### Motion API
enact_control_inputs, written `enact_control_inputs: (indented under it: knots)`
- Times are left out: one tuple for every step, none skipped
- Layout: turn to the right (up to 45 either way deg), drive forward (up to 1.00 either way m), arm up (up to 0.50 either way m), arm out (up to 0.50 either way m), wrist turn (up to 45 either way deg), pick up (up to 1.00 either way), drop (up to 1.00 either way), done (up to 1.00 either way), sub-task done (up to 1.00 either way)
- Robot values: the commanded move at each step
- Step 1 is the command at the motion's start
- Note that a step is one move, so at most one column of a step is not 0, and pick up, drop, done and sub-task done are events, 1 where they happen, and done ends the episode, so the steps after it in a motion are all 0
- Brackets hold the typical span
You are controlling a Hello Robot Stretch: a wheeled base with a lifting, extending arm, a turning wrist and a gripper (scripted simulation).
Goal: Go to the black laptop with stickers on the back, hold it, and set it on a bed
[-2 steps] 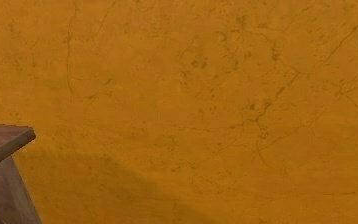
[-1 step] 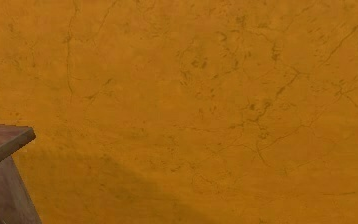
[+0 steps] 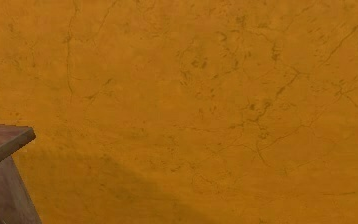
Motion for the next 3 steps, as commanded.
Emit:
enact_control_inputs:
  knots:
    - [0.0,0.0,0.46,0.0,0.0,0.0,0.0,0.0,0.0]
    - [0.0,0.0,0.0,0.0,-45.0,0.0,0.0,0.0,0.0]
    - [0.0,0.0,0.0,0.0,-45.0,0.0,0.0,0.0,0.0]
